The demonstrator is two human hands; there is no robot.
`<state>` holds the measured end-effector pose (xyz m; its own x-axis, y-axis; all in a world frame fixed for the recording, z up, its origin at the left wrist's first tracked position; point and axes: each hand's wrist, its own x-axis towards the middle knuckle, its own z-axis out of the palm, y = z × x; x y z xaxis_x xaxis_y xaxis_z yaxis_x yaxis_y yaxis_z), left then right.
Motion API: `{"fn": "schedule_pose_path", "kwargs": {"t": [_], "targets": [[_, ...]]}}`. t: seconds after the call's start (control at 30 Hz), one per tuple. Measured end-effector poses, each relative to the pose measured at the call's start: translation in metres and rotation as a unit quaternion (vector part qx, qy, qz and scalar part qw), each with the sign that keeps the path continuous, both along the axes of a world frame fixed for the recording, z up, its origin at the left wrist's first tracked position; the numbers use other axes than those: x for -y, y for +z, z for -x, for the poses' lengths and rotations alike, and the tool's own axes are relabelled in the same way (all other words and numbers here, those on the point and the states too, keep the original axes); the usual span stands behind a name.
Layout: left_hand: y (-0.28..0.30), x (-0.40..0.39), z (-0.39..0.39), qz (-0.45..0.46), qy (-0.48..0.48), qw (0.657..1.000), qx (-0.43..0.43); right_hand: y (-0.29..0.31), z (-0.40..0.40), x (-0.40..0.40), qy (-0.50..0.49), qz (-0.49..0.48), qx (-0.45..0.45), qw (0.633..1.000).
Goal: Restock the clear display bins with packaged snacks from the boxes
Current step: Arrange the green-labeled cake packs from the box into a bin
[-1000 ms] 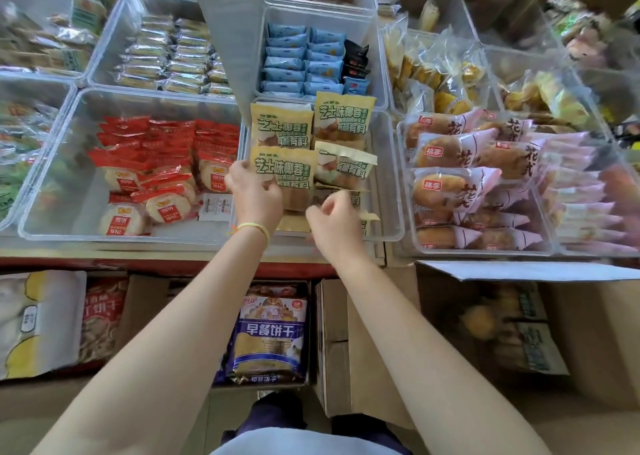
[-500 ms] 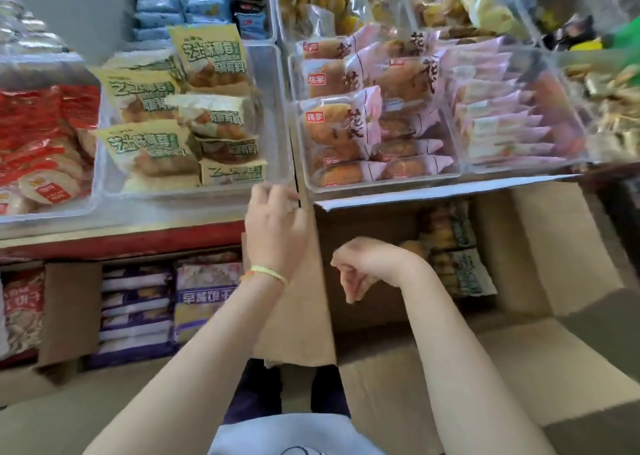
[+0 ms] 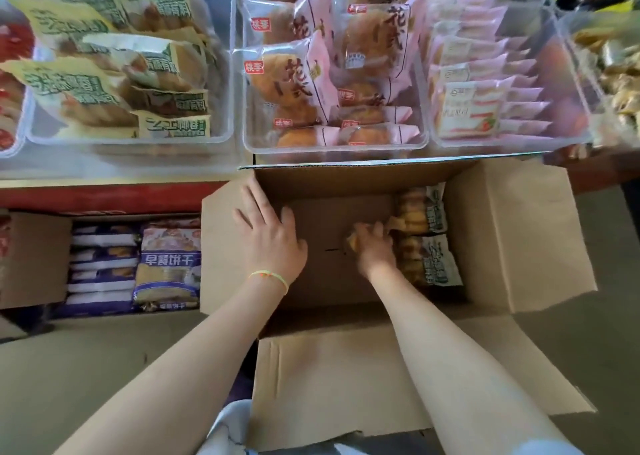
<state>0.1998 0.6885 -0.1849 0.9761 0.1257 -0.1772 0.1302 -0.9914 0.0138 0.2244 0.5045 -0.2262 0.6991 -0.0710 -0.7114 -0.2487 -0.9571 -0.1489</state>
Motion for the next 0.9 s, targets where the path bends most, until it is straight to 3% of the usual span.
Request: {"fn": "schedule_pose_path", "kwargs": {"t": [0.1, 0.2, 0.3, 0.33, 0.4, 0.5, 0.57, 0.73, 0.9], "targets": [[0.001, -0.001, 0.000, 0.009, 0.009, 1.000, 0.009, -0.001, -0.003, -0.003, -0.008, -0.043, -0.003, 0.999], [0.006, -0.002, 0.001, 0.058, 0.016, 0.998, 0.033, 0.014, -0.003, -0.008, -0.100, -0.154, -0.005, 0.983], [0.019, -0.008, 0.001, 0.205, 0.063, 0.975, 0.061, 0.049, 0.010, -0.004, -0.305, -0.350, -0.049, 0.885], [0.026, -0.011, 0.002, 0.275, 0.085, 0.955, 0.067, 0.061, 0.014, -0.002, -0.338, -0.400, -0.069, 0.849], [0.047, -0.017, 0.004, 0.401, 0.100, 0.909, 0.060, 0.081, 0.019, -0.001, -0.337, -0.465, -0.097, 0.813], [0.084, -0.030, 0.007, 0.511, 0.056, 0.857, -0.041, 0.108, 0.021, -0.016, -0.324, -0.449, -0.095, 0.827], [0.096, -0.045, 0.002, 0.537, 0.043, 0.838, -0.091, 0.125, 0.019, -0.033, -0.332, -0.410, -0.065, 0.847], [0.121, -0.094, -0.009, 0.613, 0.113, 0.771, -0.131, 0.167, 0.016, -0.087, -0.331, -0.406, 0.003, 0.852], [0.138, -0.148, -0.003, 0.631, 0.173, 0.748, -0.113, 0.194, 0.020, -0.154, -0.359, -0.408, -0.003, 0.839]]}}
